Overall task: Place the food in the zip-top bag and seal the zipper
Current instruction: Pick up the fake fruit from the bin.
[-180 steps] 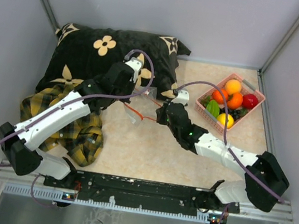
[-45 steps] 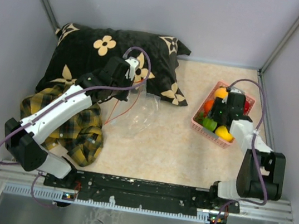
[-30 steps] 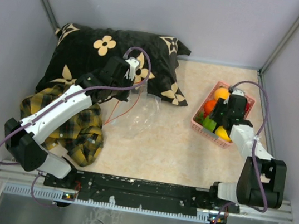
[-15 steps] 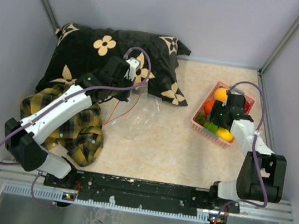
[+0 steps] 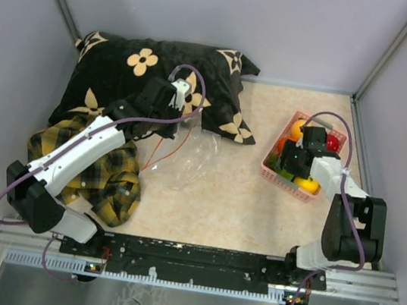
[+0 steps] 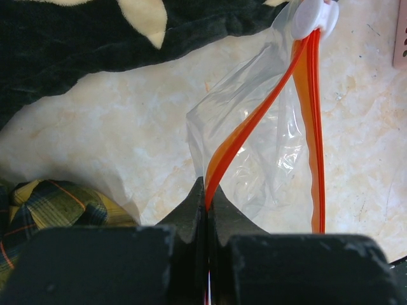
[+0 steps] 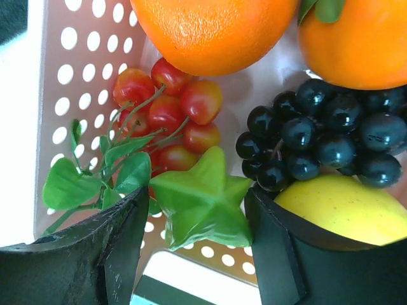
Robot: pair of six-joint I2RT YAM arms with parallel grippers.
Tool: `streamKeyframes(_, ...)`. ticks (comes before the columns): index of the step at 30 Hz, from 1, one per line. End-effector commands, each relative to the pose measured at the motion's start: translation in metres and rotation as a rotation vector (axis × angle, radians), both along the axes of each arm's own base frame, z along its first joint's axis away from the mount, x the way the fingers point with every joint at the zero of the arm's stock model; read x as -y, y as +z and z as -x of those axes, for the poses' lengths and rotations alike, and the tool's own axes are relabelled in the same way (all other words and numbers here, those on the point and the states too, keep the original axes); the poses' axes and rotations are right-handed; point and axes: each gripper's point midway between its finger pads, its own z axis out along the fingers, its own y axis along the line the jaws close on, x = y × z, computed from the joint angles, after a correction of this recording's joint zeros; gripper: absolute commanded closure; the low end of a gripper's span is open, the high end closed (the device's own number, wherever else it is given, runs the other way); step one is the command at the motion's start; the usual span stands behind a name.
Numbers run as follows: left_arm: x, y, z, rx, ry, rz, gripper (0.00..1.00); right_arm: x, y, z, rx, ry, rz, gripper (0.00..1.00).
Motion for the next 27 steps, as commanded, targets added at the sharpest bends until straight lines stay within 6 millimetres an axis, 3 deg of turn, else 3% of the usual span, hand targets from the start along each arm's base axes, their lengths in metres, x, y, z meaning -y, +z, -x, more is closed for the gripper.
streamKeyframes(1, 0.002, 0.009, -0.001, 0.028, -0.007, 0.032, 1.0, 0.003, -0.003, -0.005, -0.013, 0.01, 0.032, 0.38)
streamKeyframes(4, 0.002, 0.009, -0.001, 0.028, -0.008, 0.033, 1.0, 0.006, -0.005, -0.01, 0.006, 0.001, 0.046, 0.4)
streamKeyframes(8, 0.001, 0.011, -0.001, 0.033, -0.004, 0.033, 1.0, 0.007, 0.002, -0.014, 0.036, -0.005, 0.056, 0.56)
streamKeyframes(17, 0.001, 0.017, 0.0, 0.043, -0.006, 0.048, 1.0, 0.01, 0.051, -0.018, 0.227, -0.025, 0.073, 0.81)
streamKeyframes(22, 0.003, 0.019, 0.001, 0.048, -0.013, 0.059, 1.0, 0.016, 0.074, -0.02, 0.349, -0.054, 0.092, 0.89)
streamKeyframes(27, 0.005, 0.019, 0.002, 0.044, -0.021, 0.065, 1.0, 0.016, 0.074, -0.022, 0.359, -0.045, 0.097, 0.91)
